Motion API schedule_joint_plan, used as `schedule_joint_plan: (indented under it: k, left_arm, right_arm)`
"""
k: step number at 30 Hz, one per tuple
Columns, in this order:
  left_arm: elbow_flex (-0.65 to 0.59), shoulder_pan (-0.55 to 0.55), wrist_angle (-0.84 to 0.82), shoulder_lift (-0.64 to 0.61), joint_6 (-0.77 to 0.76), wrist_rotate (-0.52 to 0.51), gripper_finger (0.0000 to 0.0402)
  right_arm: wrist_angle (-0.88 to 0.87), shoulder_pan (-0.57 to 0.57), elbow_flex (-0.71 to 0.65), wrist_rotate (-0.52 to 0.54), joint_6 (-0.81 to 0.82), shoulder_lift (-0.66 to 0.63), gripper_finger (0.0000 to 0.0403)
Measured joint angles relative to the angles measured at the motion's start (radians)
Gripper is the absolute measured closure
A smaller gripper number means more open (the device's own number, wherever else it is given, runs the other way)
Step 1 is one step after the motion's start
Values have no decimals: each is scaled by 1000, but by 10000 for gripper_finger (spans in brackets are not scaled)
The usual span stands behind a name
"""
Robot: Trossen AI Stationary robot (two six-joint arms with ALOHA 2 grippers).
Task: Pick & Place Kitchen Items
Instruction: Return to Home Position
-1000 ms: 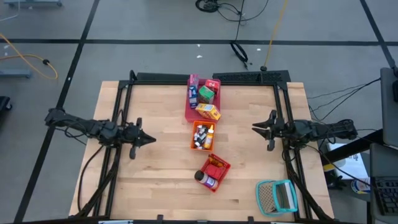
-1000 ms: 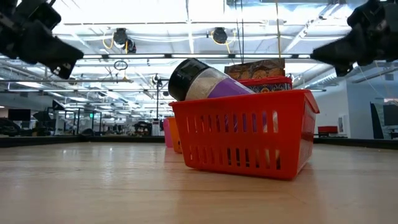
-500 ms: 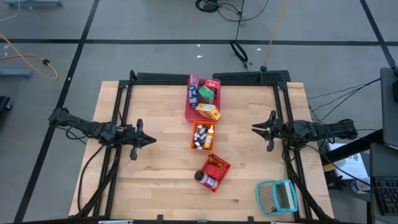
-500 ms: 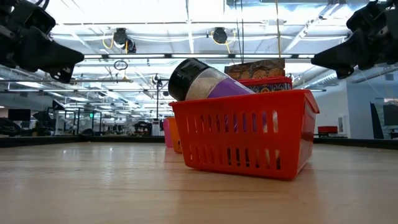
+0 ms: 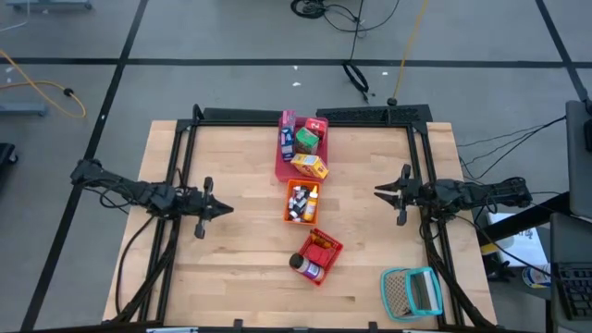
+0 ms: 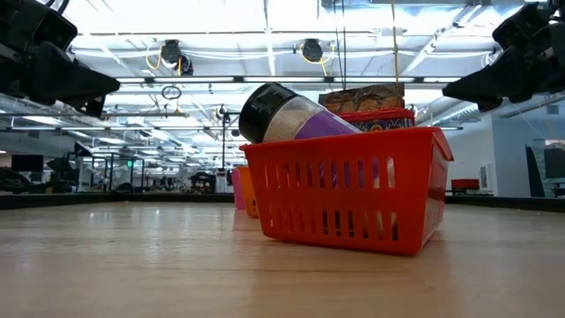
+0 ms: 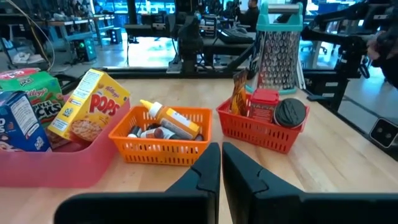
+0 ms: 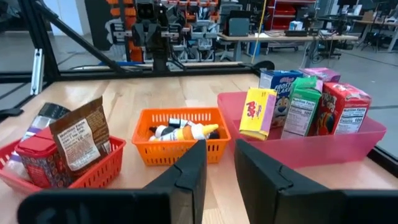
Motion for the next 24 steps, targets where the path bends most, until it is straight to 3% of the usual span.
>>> schedule_joint_plan:
  k: [24]
  left_arm:
    - [2, 0, 23, 0, 3, 0, 385]
  right_arm:
    - [13, 0, 0, 0, 26, 1, 328]
